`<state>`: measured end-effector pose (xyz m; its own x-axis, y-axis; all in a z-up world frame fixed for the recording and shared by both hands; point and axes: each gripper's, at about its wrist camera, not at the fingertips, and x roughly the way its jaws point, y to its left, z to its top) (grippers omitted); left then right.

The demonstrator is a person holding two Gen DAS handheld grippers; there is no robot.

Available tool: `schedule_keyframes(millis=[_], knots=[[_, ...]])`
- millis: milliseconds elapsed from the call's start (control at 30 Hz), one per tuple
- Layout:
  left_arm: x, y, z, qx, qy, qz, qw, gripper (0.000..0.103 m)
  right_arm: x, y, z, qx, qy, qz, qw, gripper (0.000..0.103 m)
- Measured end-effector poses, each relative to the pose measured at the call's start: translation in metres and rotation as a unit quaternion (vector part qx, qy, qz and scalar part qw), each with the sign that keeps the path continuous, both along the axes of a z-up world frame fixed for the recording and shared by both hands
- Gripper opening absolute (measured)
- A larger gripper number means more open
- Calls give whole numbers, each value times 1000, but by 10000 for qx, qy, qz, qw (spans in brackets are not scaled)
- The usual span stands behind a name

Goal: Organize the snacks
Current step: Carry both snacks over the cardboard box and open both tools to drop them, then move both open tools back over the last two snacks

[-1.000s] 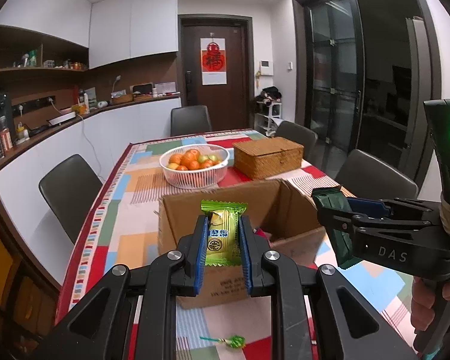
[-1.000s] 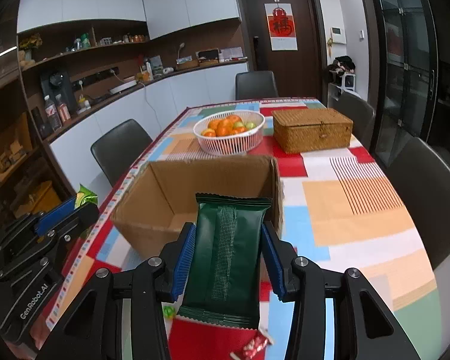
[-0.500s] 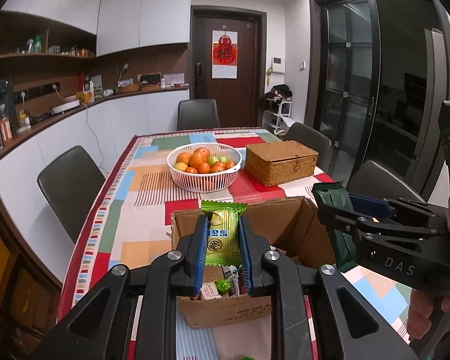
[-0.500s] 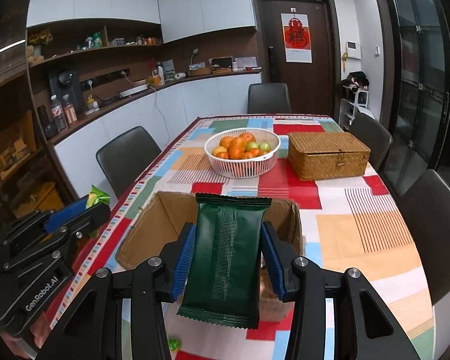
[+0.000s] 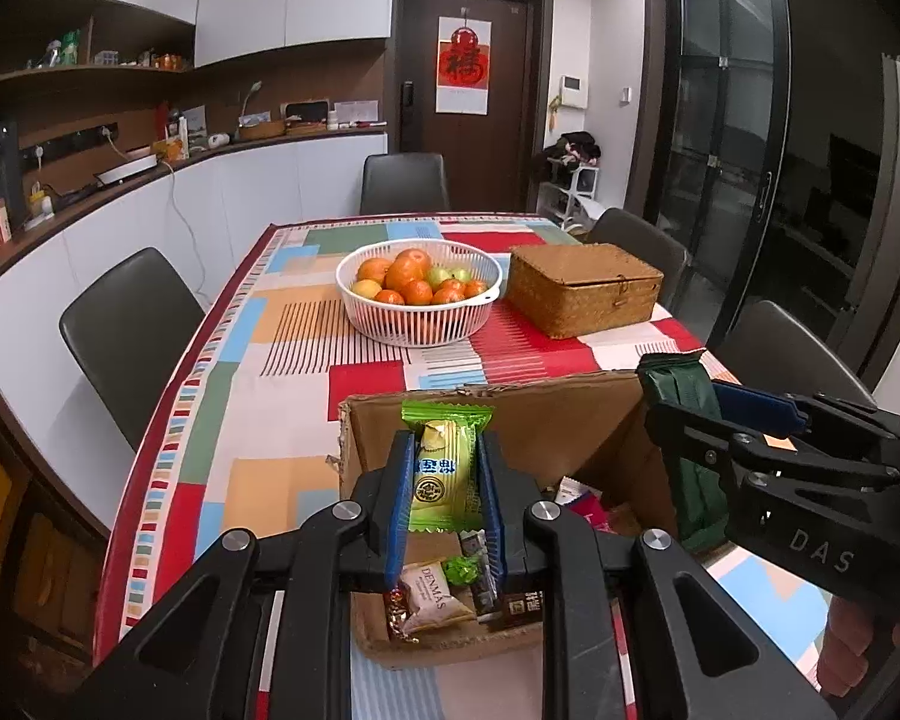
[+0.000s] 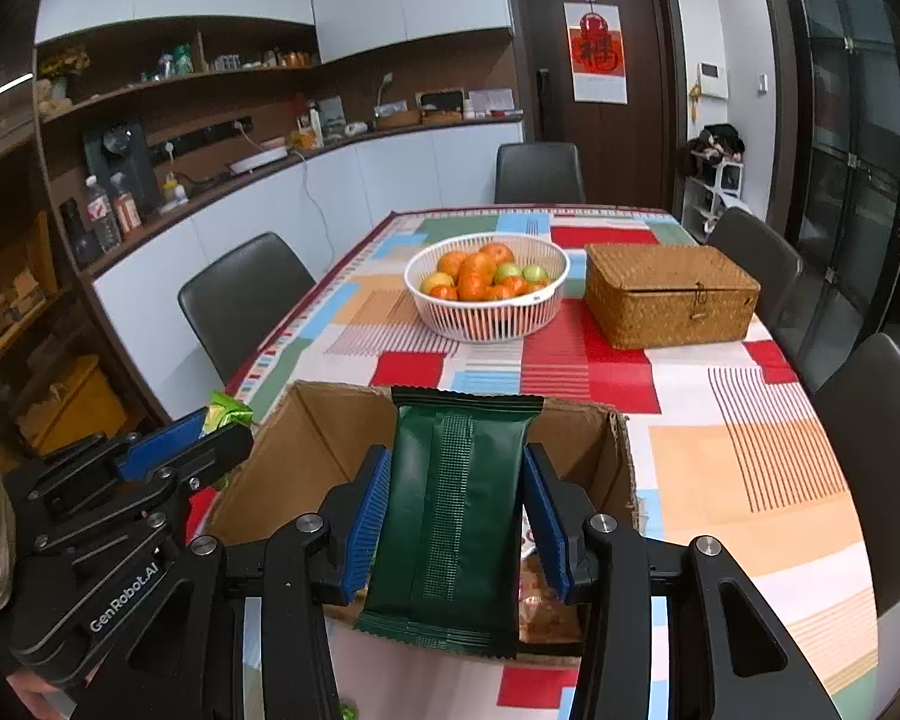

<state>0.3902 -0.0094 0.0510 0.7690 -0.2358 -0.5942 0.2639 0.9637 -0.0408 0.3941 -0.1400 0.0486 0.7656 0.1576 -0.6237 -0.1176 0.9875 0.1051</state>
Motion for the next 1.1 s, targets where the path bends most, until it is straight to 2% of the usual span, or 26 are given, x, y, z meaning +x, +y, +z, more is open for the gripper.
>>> schedule_keyframes(millis=[67, 100, 133, 333, 467, 733, 933, 1100], knots=[[2, -1, -1, 69, 33, 85, 9999, 53, 5, 0, -4, -13, 48, -4, 10000, 46], [1, 1, -1, 63, -10, 138, 9999, 55, 7, -1, -5, -33, 99, -11, 9999, 53], [-2, 3, -1, 70, -63, 203, 9998, 55, 9, -2, -8, -49, 184, -57, 9998, 59], [-31, 7, 5, 213, -340, 341, 9986, 56, -8, -10, -11, -22, 151, -245, 9996, 59], [-61, 5, 8, 183, -452, 247, 9985, 56, -30, -12, -9, 48, 87, -210, 9997, 59], [-111, 7, 12, -11, -461, 57, 9989, 56, -84, -15, -5, 222, -115, -158, 9996, 59], [-144, 6, 10, -24, -473, -14, 9989, 57, -114, -20, -11, 256, -76, -164, 9995, 59], [-162, 10, -2, -78, -282, 24, 9996, 58, -138, -19, -19, 125, -63, -228, 9996, 59]])
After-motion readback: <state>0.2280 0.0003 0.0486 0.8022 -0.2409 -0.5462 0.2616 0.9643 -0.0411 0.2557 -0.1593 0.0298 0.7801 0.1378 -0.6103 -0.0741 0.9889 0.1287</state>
